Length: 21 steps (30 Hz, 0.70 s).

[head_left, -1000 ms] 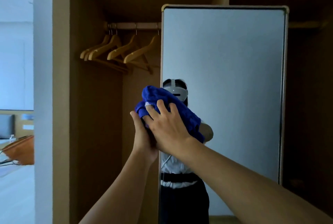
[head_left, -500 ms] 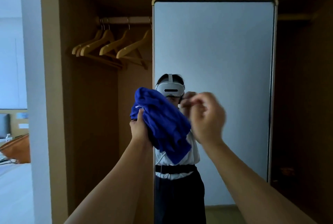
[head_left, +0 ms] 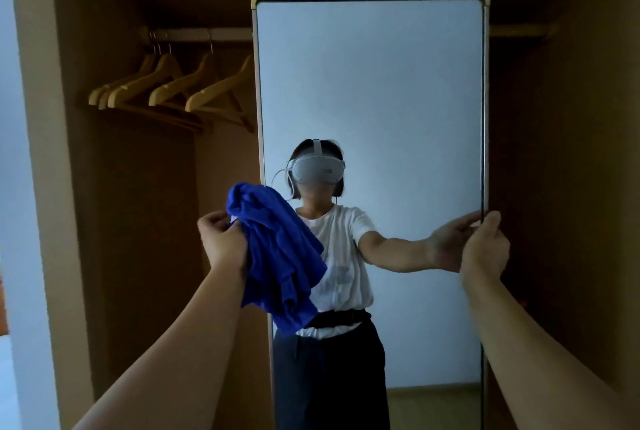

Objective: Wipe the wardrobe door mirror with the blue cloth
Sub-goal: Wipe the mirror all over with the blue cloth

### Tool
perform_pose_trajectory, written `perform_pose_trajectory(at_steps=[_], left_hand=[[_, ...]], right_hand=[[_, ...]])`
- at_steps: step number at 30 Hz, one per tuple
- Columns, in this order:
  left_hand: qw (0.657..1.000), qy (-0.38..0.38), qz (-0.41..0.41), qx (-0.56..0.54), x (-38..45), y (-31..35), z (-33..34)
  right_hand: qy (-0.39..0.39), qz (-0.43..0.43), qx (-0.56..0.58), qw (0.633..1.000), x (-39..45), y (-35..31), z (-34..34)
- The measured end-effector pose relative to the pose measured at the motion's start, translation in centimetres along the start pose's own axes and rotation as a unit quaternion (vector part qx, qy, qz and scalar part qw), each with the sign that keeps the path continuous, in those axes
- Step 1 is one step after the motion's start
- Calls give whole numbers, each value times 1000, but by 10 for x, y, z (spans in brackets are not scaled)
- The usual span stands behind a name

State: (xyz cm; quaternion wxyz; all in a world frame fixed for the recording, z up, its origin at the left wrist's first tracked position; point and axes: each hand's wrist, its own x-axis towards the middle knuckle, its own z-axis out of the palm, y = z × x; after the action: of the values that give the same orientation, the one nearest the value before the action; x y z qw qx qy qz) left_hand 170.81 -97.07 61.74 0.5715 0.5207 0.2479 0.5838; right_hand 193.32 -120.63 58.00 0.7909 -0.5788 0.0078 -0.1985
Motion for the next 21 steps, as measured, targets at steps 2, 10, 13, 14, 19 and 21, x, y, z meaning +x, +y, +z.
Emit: perform_pose_trajectory(at_steps=[2, 10, 13, 14, 19, 21], left_hand=[[1000, 12, 9, 16, 0, -3, 0], [963, -244, -107, -41, -6, 2, -2], [967, -240, -84, 36, -2, 5, -4], [968, -229, -85, 51, -1, 3, -4], [953, -247, -175, 28, 2, -25, -19], [942, -259, -210, 37, 1, -36, -28]], right_hand=[[1, -14, -3, 1000, -1, 2, -1], [-73, 95, 134, 984, 9, -8, 1], [-137, 116, 171, 969, 4, -17, 1], [-151, 108, 171, 967, 3, -17, 0], [-88, 86, 102, 987, 7, -11, -1], [-63, 68, 76, 993, 7, -9, 0]])
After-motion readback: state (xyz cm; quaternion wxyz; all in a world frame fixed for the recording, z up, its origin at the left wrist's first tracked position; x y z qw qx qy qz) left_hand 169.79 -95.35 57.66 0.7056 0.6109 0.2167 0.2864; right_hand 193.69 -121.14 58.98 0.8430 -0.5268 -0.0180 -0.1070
